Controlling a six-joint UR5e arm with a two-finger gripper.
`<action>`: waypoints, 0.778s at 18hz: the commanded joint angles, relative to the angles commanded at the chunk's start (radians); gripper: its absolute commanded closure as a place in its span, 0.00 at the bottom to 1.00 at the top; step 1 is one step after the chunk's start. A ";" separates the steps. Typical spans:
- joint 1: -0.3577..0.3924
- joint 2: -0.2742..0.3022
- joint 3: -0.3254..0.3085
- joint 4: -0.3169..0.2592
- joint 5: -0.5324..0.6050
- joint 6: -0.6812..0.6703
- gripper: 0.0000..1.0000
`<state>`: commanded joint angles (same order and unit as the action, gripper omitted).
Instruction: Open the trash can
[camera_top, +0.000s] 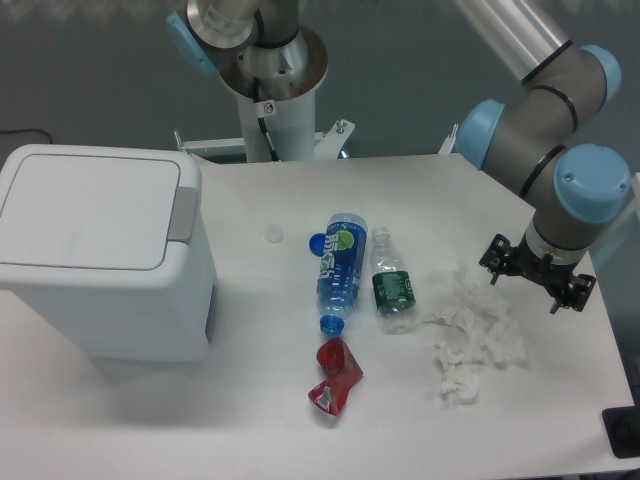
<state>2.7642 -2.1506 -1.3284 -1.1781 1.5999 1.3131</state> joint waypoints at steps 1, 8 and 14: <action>0.000 0.000 0.000 0.000 0.002 -0.002 0.00; -0.002 0.002 0.005 -0.002 -0.005 -0.002 0.00; -0.031 0.090 -0.035 -0.006 -0.089 -0.087 0.00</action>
<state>2.7337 -2.0603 -1.3637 -1.1842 1.5111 1.2258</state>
